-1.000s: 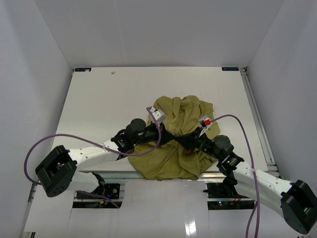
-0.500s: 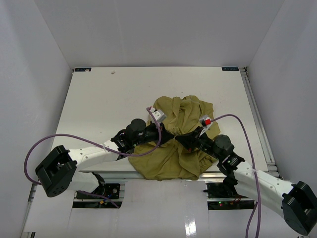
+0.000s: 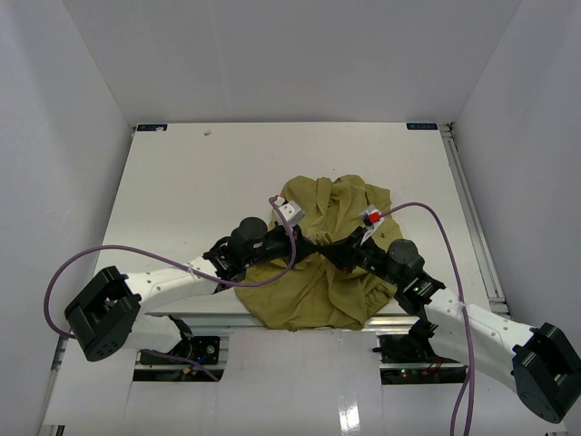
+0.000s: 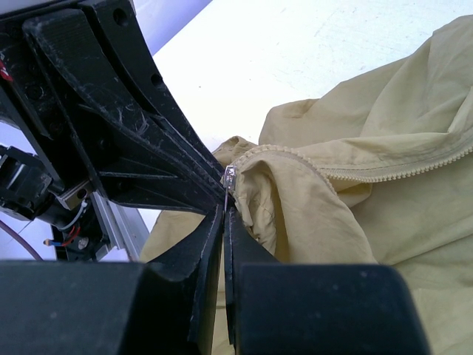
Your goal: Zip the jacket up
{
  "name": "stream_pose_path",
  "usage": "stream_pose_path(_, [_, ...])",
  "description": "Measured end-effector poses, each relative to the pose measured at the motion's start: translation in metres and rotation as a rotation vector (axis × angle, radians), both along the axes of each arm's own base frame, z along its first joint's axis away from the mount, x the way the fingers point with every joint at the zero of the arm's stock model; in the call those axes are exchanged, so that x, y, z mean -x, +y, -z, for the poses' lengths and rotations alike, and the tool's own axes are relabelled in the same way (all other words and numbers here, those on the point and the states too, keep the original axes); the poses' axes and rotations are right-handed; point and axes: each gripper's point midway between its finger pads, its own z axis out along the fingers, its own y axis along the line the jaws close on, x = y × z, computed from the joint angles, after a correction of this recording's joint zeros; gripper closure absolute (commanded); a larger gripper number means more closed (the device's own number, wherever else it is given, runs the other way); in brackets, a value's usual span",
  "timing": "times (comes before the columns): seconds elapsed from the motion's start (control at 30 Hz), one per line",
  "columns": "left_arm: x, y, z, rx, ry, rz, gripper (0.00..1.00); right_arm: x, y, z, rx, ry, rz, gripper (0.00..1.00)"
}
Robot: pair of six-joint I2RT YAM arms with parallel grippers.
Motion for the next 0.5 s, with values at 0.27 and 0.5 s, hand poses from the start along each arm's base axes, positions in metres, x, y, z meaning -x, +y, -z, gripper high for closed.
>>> stream_pose_path(0.27, [-0.0011, -0.0007, -0.0027, 0.006, -0.016, 0.001, 1.00, -0.0045, 0.0004, -0.0048, -0.014, 0.009, 0.022, 0.92])
stream_pose_path(0.5, [-0.0035, -0.0006, -0.0046, 0.009, -0.030, -0.008, 1.00, -0.0093, -0.0001, -0.0073, -0.035, 0.020, 0.049, 0.92])
